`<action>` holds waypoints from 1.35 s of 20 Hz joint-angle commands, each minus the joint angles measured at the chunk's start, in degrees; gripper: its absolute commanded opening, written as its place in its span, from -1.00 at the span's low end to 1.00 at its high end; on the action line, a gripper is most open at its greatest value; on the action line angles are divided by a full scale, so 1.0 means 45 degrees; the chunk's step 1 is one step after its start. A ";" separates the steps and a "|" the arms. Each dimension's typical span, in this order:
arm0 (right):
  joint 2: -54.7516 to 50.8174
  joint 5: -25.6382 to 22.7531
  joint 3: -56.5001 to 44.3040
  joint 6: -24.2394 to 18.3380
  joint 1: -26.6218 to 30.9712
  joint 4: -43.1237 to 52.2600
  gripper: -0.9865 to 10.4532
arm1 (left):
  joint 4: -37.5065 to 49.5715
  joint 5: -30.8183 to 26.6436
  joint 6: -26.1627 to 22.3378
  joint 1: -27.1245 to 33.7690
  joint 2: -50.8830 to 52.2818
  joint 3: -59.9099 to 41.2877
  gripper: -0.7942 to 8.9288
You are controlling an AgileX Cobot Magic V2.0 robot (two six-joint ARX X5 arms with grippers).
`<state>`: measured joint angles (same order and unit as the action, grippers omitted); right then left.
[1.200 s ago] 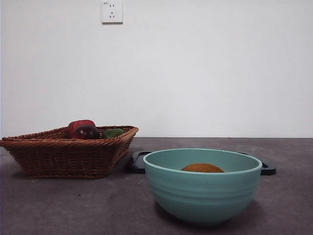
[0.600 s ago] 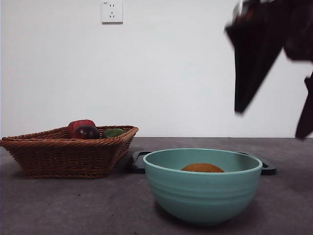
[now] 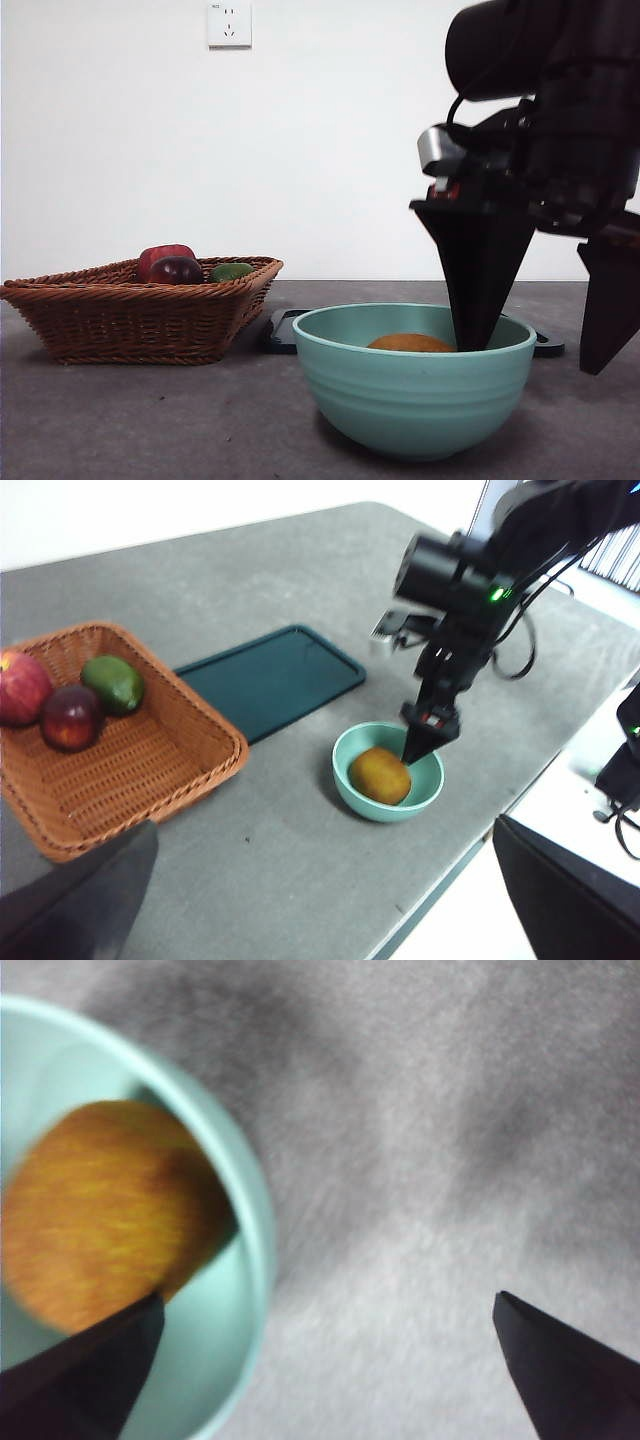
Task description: Pick up the wifruite, put it on the bowl, pick up the plate, put it on desk
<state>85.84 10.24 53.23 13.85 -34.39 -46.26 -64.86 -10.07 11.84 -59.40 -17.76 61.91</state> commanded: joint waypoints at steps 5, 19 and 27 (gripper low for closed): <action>0.0758 -0.0010 0.0223 0.0457 -0.0102 0.0845 -0.46 | 0.0117 0.0097 -0.0151 -0.0141 -0.0044 0.0097 0.45; 0.0816 -0.0495 0.1530 0.0928 0.0117 0.0253 -0.81 | 0.0121 0.0097 -0.0151 -0.0141 -0.0044 0.0097 0.45; 0.2346 -0.0597 0.5183 0.0024 0.2171 -0.1438 -0.81 | 0.0141 0.0097 -0.0155 -0.0141 -0.0044 0.0097 0.45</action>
<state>95.31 7.64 75.55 15.11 -24.25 -53.08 -64.86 -10.07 11.84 -59.40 -17.76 61.87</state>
